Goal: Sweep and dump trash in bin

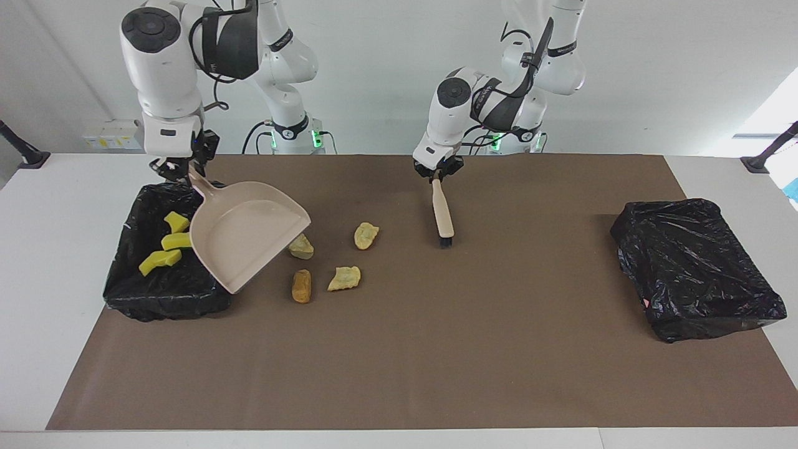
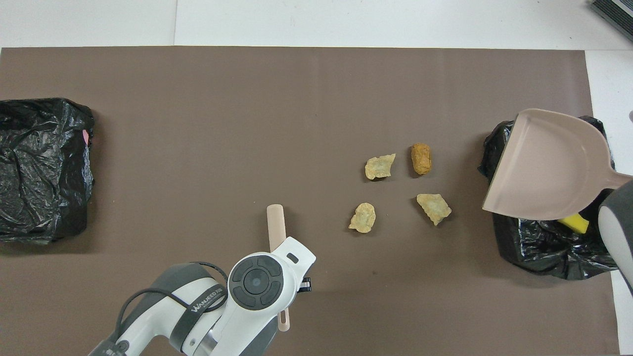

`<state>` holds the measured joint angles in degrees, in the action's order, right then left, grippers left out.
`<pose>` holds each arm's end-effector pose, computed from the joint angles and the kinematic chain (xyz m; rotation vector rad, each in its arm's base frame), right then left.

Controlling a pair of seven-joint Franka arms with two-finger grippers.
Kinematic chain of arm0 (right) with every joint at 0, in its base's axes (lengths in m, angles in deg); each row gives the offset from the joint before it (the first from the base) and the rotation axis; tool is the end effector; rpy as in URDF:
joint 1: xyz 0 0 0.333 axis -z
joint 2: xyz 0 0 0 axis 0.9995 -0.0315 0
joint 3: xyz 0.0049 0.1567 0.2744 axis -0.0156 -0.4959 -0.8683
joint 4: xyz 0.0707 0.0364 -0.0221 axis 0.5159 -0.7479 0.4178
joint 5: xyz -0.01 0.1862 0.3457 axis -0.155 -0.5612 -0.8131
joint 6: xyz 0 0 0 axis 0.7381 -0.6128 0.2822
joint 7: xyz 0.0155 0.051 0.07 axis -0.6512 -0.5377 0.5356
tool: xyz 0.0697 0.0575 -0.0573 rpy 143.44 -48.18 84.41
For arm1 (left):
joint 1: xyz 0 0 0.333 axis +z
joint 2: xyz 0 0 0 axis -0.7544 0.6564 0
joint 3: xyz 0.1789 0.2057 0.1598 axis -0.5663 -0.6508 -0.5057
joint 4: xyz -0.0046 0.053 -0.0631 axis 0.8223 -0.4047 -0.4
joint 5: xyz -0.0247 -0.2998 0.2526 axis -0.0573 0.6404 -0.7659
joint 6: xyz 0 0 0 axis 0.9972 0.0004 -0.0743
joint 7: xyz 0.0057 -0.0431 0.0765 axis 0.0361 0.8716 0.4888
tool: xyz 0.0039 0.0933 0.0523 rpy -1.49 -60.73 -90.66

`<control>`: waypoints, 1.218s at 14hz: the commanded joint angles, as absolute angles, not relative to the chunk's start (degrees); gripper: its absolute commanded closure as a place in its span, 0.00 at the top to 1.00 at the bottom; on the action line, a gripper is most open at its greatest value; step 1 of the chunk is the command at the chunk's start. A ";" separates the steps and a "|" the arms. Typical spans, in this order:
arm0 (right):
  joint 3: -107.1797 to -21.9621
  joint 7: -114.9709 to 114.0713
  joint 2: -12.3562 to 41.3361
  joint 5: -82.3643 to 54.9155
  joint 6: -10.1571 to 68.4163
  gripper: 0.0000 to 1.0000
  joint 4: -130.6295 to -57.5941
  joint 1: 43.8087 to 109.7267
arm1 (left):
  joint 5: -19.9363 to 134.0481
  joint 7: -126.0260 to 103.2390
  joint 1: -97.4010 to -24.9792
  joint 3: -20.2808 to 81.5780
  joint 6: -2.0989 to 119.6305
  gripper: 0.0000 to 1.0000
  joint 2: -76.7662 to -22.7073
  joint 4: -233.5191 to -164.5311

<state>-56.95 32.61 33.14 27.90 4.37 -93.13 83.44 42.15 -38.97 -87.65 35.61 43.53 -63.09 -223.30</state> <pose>0.5312 0.0204 0.5594 2.7424 1.1811 -0.2544 0.3277 -0.3581 0.3530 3.1165 0.0698 -0.2843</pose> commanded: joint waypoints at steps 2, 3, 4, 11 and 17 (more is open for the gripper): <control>-57.02 11.39 33.27 20.05 4.60 0.00 -93.98 75.21 | 43.08 -39.10 -88.96 35.00 46.42 0.00 -62.62 -225.09; -57.02 5.24 32.48 17.59 5.30 0.00 -93.90 73.97 | 43.08 -39.10 -89.31 35.00 46.68 0.00 -62.09 -225.09; -57.02 0.30 31.69 15.83 6.88 0.00 -93.89 73.00 | 43.08 -39.02 -89.32 34.92 46.86 0.00 -62.08 -225.00; -57.02 -17.58 27.19 15.46 13.04 0.00 -93.45 69.12 | 42.99 -38.58 -86.60 34.39 43.00 1.00 -61.65 -220.62; -57.11 -22.42 22.11 16.08 18.75 0.00 -91.27 66.14 | 40.90 -32.01 -73.61 34.30 37.81 1.00 -61.64 -211.48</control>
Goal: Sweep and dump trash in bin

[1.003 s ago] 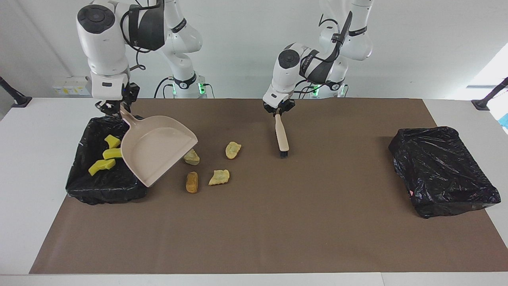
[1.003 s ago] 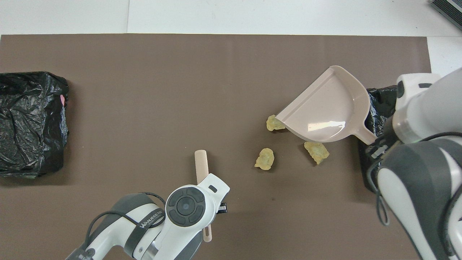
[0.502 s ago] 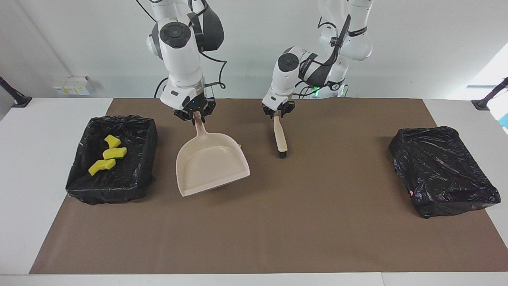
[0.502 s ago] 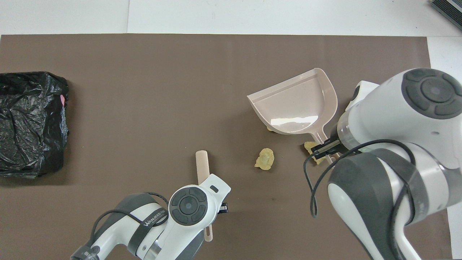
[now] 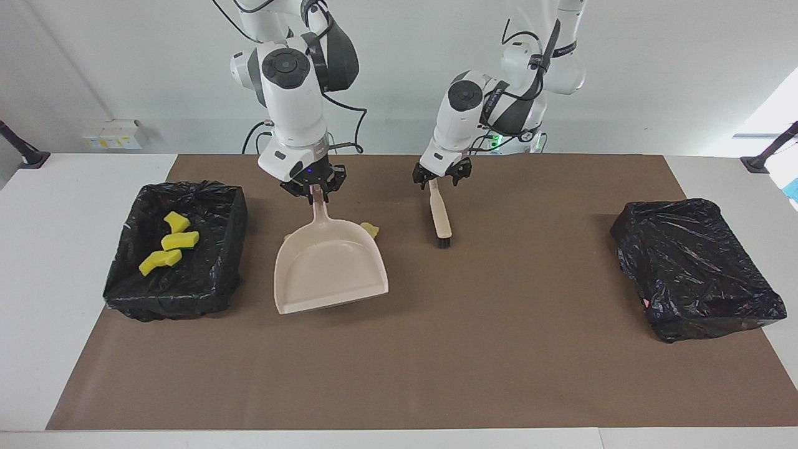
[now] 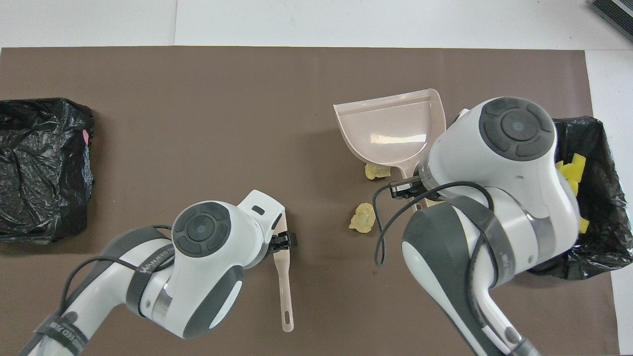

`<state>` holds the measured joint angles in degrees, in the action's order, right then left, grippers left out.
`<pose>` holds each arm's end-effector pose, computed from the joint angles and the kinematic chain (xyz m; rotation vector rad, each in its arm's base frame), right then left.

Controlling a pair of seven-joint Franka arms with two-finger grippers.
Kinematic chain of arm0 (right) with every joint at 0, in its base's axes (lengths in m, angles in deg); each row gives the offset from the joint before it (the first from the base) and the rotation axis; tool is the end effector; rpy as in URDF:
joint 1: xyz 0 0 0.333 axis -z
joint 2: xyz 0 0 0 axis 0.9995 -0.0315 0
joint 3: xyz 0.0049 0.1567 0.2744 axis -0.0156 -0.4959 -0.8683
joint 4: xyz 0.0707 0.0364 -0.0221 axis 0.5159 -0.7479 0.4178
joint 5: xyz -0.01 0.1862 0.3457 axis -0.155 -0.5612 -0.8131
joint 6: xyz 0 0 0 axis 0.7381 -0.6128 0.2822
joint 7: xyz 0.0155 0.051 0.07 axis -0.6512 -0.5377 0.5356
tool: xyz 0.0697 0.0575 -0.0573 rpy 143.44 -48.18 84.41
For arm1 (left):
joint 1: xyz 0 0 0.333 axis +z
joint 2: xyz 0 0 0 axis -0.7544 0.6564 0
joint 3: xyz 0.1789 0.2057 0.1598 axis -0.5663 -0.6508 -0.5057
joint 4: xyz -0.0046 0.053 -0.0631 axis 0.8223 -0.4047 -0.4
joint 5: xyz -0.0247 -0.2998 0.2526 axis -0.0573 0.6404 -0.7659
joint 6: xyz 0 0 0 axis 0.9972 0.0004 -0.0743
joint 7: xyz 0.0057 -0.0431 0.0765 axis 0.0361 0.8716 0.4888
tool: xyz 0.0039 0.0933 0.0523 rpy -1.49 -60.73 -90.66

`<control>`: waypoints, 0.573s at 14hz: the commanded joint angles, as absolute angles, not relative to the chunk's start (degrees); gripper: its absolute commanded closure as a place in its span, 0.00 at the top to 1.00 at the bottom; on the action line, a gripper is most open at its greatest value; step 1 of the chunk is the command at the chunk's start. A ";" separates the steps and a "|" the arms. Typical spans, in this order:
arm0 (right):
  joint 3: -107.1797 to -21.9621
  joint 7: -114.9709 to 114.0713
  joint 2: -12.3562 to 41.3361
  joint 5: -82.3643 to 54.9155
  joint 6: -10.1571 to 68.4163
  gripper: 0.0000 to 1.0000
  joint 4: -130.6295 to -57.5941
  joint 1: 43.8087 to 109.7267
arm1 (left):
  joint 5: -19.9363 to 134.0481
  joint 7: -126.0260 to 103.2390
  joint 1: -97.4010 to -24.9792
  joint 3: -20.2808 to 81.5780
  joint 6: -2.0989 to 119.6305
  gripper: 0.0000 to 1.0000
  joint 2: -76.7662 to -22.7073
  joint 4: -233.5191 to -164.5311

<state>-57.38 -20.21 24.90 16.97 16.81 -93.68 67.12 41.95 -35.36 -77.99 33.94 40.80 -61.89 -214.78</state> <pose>0.5431 0.2092 0.4899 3.1138 0.2571 -0.0770 0.4206 -0.3088 0.4039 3.0346 0.2492 -0.1851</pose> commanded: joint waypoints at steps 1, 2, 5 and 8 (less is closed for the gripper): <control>-57.11 -22.86 21.23 15.64 20.06 0.00 -90.56 65.26 | 39.40 -29.55 -71.06 34.30 37.11 1.00 -61.82 -209.99; -57.11 -24.95 19.83 16.77 20.86 0.00 -89.60 63.34 | 38.69 -27.26 -68.34 34.30 35.80 1.00 -61.73 -207.89; -57.11 -34.17 11.40 18.27 20.96 0.00 -81.97 57.97 | 38.07 -19.26 -60.16 34.30 33.50 1.00 -57.09 -199.72; -56.93 -43.58 1.92 18.45 20.69 0.00 -70.74 53.75 | 37.28 -13.47 -55.05 34.39 34.11 1.00 -51.46 -191.53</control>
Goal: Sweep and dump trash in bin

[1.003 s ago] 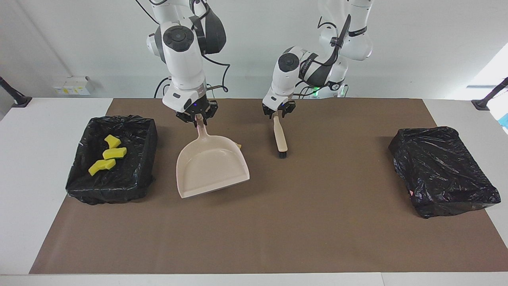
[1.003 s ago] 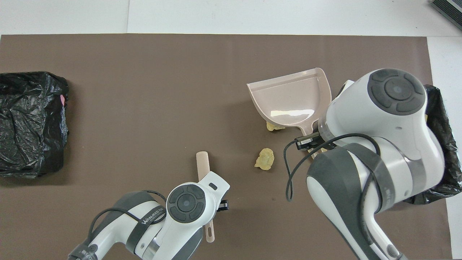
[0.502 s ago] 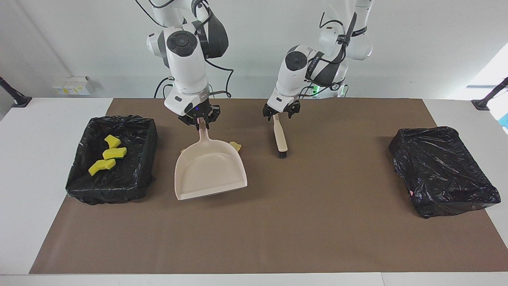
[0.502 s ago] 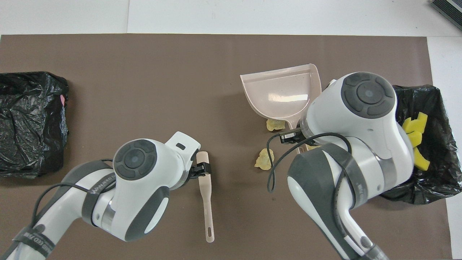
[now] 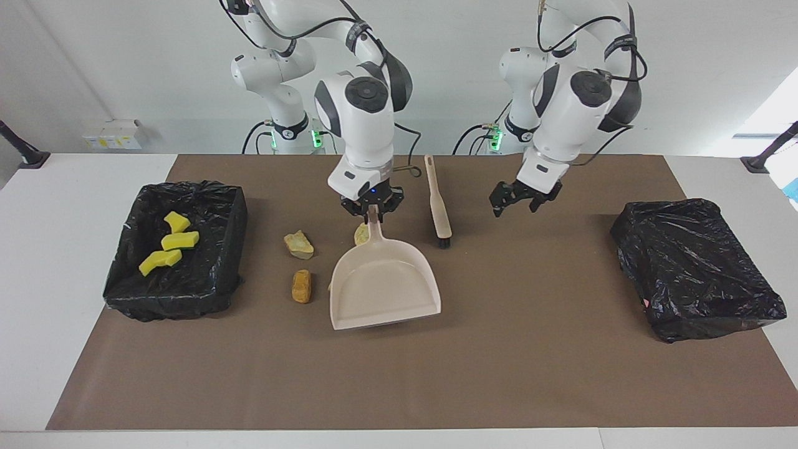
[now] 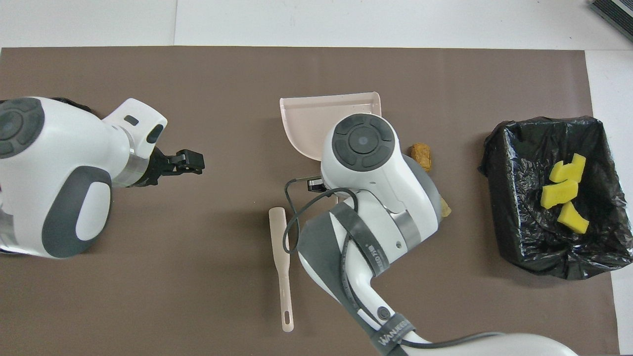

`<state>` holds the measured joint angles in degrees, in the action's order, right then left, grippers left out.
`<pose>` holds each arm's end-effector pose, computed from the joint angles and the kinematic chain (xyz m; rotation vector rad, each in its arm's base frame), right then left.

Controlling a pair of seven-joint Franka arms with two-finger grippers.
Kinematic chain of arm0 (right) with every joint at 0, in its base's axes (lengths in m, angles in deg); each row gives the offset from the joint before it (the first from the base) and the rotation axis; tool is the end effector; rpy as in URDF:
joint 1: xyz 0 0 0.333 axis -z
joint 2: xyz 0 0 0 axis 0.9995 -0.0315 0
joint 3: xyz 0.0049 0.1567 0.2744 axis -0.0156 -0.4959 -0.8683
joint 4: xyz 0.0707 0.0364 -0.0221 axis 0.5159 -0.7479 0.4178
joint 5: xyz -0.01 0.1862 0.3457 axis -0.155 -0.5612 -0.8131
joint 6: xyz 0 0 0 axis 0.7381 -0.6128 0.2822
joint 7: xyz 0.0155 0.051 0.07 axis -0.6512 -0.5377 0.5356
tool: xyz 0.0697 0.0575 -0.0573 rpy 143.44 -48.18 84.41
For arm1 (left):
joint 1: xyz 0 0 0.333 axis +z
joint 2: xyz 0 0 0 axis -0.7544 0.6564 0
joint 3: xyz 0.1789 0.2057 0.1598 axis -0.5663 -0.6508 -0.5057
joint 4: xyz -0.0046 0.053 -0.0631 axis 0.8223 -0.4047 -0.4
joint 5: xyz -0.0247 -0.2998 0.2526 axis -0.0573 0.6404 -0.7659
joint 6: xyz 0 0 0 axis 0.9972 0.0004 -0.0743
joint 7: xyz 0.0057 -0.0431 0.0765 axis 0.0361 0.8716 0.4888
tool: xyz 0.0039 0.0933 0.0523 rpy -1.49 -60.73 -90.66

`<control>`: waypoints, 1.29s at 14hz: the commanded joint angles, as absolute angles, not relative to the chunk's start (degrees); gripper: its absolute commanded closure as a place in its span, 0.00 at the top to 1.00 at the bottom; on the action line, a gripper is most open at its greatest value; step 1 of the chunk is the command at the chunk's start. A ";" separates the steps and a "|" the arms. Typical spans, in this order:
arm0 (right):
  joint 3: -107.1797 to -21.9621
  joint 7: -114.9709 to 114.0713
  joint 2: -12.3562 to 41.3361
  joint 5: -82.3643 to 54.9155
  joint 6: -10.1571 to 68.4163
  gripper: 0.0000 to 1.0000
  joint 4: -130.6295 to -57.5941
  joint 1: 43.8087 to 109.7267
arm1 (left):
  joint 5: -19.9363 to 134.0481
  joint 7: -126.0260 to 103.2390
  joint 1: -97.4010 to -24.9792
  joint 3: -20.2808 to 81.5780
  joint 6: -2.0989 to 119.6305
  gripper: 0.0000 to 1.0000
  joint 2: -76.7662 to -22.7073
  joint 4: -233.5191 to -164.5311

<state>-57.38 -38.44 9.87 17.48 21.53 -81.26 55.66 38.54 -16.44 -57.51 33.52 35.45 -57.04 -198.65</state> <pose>0.5567 0.3544 0.4365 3.1243 0.0777 -0.0120 0.5591 -0.1503 0.4808 3.0068 0.2292 0.0390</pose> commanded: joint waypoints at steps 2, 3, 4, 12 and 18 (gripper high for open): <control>-56.67 -47.72 -4.68 18.45 21.04 0.00 -63.78 51.64 | 36.58 -8.45 -51.71 34.39 34.46 1.00 -50.14 -189.86; -56.49 -48.69 -7.32 18.45 21.48 0.00 -61.14 50.76 | 36.58 -8.26 -50.91 34.39 34.38 1.00 -49.00 -187.67; -56.58 -49.57 -8.91 18.45 22.09 0.00 -59.46 50.49 | 36.58 -8.26 -50.65 34.39 34.20 1.00 -47.59 -185.30; -56.75 -50.64 -9.03 18.01 25.79 1.00 -59.70 49.69 | 36.67 -8.08 -51.43 34.39 33.85 1.00 -47.40 -184.92; -57.19 -46.35 2.91 17.22 23.95 1.00 -72.07 48.90 | 37.19 -9.83 -54.85 35.00 36.82 1.00 -46.70 -184.13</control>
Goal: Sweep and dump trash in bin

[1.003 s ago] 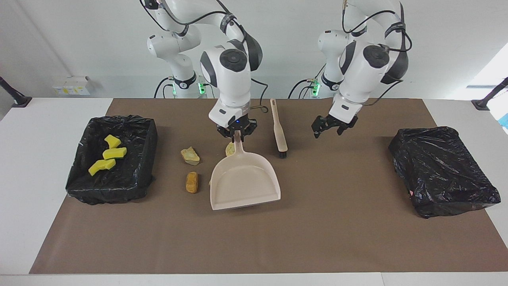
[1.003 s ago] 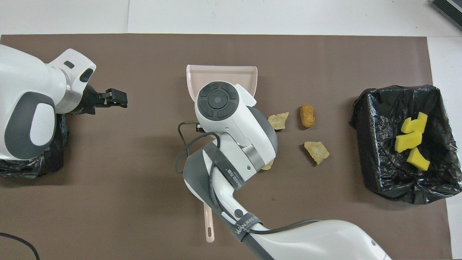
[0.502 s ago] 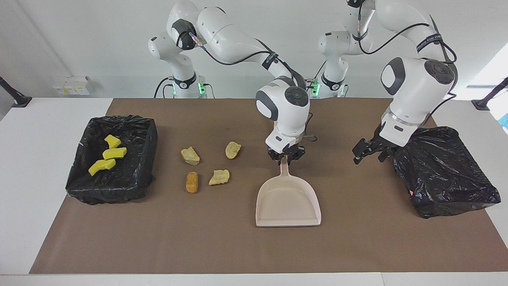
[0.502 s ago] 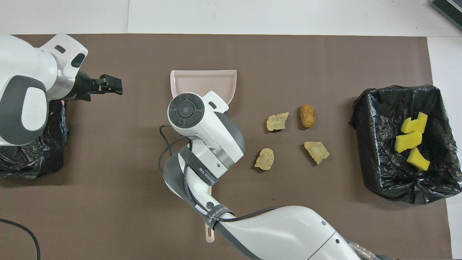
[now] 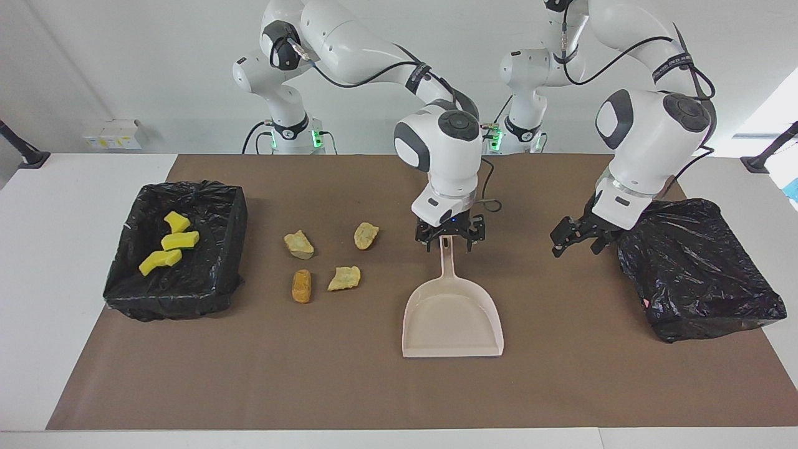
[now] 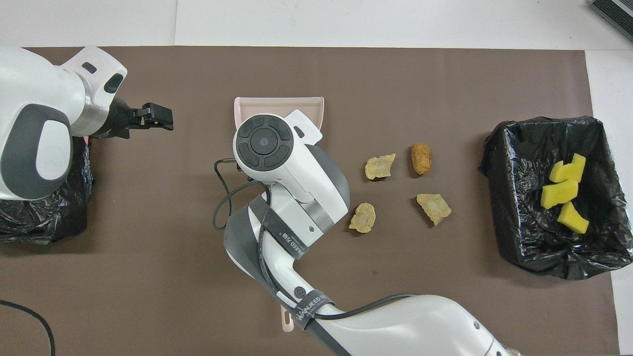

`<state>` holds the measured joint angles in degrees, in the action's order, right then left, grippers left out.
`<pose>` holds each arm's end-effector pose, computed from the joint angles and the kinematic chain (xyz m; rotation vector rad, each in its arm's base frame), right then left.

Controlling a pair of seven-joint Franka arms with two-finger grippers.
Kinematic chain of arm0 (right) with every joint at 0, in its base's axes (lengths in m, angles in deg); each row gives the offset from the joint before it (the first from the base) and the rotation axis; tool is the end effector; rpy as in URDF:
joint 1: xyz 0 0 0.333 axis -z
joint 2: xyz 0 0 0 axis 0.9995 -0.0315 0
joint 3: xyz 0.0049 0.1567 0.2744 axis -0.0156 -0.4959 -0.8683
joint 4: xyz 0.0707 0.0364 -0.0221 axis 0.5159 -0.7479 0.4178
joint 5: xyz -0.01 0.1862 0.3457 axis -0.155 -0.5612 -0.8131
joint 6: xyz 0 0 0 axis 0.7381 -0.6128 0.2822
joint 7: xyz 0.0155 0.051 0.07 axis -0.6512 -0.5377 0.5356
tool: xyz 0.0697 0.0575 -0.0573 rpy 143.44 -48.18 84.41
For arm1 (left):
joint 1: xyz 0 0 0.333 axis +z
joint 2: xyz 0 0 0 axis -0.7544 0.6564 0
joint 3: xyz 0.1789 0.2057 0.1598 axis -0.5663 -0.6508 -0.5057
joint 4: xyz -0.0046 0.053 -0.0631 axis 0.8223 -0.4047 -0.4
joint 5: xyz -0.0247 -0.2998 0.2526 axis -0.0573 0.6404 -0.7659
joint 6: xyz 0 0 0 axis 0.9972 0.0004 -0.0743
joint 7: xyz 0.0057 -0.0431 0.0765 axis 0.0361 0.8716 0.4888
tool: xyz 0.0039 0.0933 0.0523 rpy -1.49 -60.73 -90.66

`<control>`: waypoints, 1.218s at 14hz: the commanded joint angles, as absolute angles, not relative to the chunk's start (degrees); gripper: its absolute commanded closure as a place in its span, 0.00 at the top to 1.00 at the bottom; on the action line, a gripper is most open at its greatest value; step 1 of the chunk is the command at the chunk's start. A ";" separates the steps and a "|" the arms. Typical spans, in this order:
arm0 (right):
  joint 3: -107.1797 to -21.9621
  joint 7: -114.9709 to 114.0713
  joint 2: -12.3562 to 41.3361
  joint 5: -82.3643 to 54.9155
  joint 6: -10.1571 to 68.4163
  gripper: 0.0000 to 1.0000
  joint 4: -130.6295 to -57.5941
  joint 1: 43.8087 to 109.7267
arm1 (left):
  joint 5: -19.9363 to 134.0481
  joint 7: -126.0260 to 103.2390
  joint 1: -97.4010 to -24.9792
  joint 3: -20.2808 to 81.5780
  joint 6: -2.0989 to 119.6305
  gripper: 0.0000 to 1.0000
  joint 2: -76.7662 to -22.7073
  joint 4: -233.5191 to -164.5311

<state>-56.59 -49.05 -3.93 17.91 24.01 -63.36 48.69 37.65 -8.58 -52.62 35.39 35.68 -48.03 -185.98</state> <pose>0.5717 0.4599 0.4232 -3.0934 0.0349 -0.1434 0.6237 -0.1257 0.4943 2.9899 0.0943 0.1551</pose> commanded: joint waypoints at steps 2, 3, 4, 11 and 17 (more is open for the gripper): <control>-57.72 -45.62 7.92 11.80 22.72 1.00 -78.65 48.73 | 37.11 -10.62 -58.53 35.00 40.51 1.00 -44.78 -183.87; -57.81 -46.24 10.21 10.64 23.24 1.00 -82.17 47.77 | 37.10 -11.32 -59.86 35.00 40.79 1.00 -43.11 -181.87; -57.81 -46.42 12.06 10.54 23.94 1.00 -85.34 45.94 | 37.02 -11.68 -61.52 35.00 39.92 1.00 -40.92 -179.15; -57.81 -51.85 21.83 10.27 37.56 1.00 -107.33 39.34 | 36.75 -14.32 -70.23 35.00 40.36 1.00 -36.51 -178.76; -57.90 -53.36 21.57 10.19 38.36 0.98 -111.29 36.70 | 36.84 -15.99 -72.53 35.00 40.43 1.00 -37.91 -187.28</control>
